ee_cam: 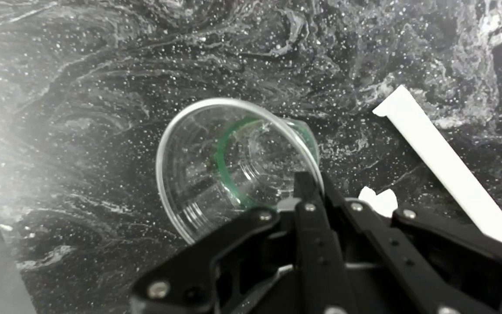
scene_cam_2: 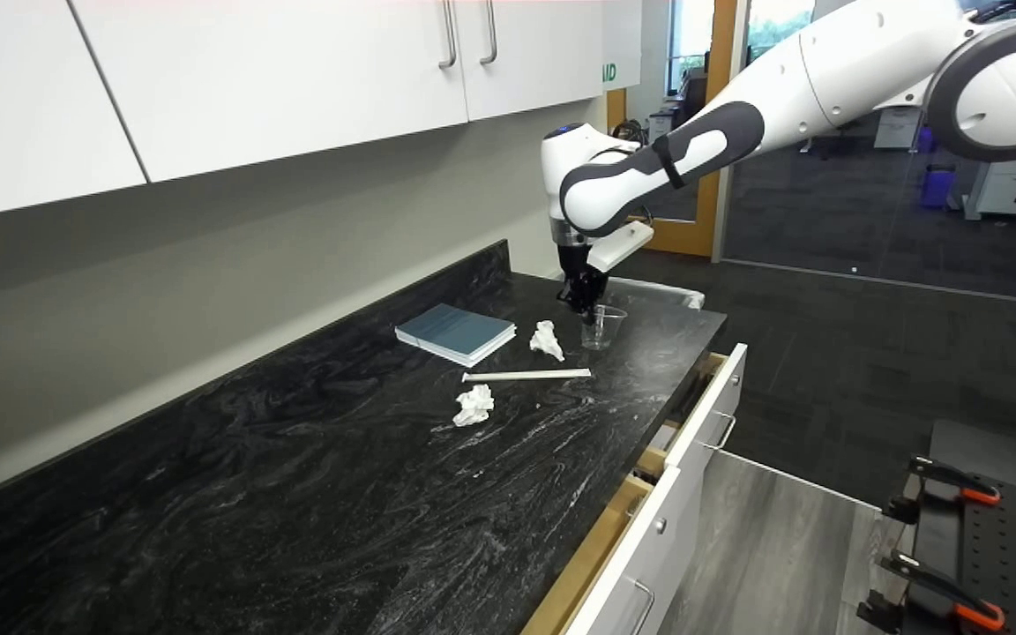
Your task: Move the cup slightly to the left
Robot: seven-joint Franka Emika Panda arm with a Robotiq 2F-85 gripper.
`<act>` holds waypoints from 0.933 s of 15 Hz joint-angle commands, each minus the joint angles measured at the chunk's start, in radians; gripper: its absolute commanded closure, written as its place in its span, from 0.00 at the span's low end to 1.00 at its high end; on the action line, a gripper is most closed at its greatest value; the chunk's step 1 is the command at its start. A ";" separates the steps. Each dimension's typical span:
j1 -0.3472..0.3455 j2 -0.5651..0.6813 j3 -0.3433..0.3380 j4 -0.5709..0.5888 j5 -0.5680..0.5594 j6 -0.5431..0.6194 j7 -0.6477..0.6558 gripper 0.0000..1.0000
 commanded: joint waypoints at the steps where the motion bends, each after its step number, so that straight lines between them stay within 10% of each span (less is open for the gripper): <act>1: 0.048 -0.152 0.003 -0.112 -0.007 -0.103 0.029 0.99; 8: 0.220 -0.297 0.107 -0.173 -0.141 -0.319 0.004 0.99; 14: 0.377 -0.195 0.207 -0.160 -0.304 -0.194 0.011 0.99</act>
